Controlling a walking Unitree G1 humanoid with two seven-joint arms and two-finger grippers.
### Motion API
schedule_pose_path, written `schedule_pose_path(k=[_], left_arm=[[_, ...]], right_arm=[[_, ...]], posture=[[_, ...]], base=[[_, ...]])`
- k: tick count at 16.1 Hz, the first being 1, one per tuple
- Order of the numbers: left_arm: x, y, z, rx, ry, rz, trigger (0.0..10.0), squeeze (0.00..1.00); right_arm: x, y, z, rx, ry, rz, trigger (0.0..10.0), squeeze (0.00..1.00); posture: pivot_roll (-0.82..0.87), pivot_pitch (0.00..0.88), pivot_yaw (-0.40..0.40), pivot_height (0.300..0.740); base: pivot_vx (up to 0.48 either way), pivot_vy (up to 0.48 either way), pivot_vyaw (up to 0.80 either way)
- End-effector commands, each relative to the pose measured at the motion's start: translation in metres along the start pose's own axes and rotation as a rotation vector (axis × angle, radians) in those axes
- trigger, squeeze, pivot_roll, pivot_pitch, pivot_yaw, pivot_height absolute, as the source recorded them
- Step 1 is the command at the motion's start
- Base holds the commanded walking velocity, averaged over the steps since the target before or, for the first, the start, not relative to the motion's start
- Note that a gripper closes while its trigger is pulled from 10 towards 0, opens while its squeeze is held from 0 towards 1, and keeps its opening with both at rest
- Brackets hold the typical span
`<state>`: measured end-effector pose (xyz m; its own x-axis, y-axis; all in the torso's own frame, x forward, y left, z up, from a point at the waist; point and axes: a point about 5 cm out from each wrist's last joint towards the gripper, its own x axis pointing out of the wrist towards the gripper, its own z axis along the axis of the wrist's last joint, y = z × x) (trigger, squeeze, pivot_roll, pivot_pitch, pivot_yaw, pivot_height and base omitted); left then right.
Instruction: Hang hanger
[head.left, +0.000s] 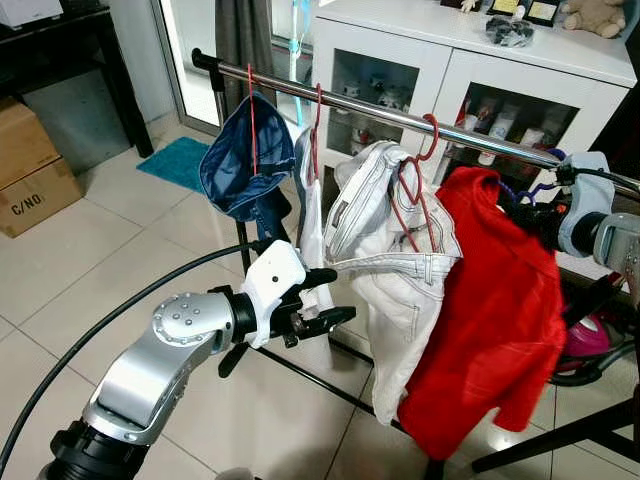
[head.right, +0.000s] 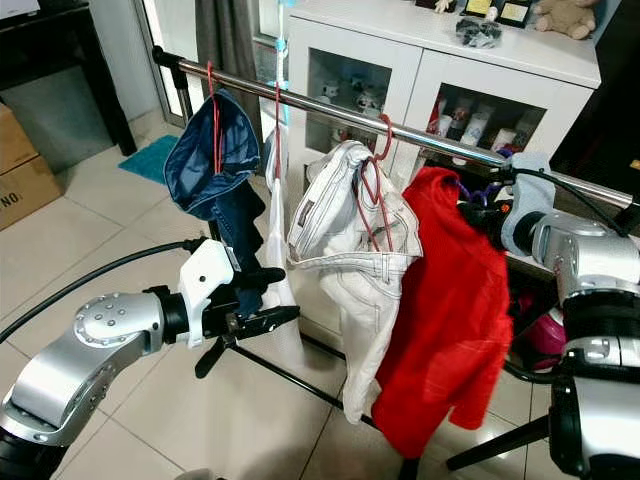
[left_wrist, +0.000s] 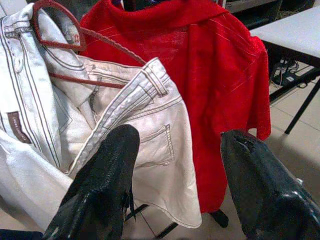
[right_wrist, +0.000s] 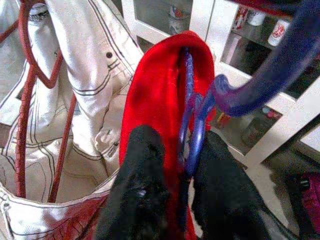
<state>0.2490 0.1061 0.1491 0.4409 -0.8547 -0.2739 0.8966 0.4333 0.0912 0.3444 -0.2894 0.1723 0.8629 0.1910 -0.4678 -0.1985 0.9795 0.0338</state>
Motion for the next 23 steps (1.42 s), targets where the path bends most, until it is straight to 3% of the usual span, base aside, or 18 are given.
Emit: schedule_pose_path(k=[1,7,14,19,21,23], left_arm=[[-0.001,-0.003,0.003,0.005,-0.005,-0.011,10.0,0.0],[-0.005,-0.004,-0.001,-0.006,0.002,0.004,10.0,0.0],[-0.005,-0.002,-0.003,-0.004,-0.002,0.088,10.0,0.0],[-0.006,0.012,-0.019,-0.067,-0.015,0.362,10.0,0.0],[-0.008,0.014,-0.021,-0.08,-0.01,0.402,10.0,0.0],[-0.008,0.013,-0.02,-0.069,-0.032,0.431,10.0,0.0]], right_arm=[[-0.001,0.003,0.0,0.016,-0.014,0.016,0.0,0.0],[-0.009,0.009,0.007,0.036,-0.091,-0.015,0.0,0.0],[-0.039,0.026,0.024,0.018,-0.213,-0.035,0.0,0.0],[-0.055,0.075,-0.024,0.16,-0.236,0.001,0.0,0.0],[-0.055,0.085,-0.036,0.19,-0.249,-0.025,0.0,0.0],[-0.059,0.106,-0.049,0.252,-0.334,-0.052,0.0,0.0]], posture=[[-0.01,0.0,-0.052,0.74],[-0.01,0.0,-0.033,0.74],[-0.02,0.0,-0.018,0.74],[-0.02,0.0,-0.024,0.74],[-0.02,0.0,-0.026,0.74],[-0.02,0.0,-0.025,0.74]], base=[[0.0,0.0,0.0],[0.0,0.0,0.0],[0.0,0.0,0.0],[0.0,0.0,0.0],[0.0,0.0,0.0],[0.0,0.0,0.0]])
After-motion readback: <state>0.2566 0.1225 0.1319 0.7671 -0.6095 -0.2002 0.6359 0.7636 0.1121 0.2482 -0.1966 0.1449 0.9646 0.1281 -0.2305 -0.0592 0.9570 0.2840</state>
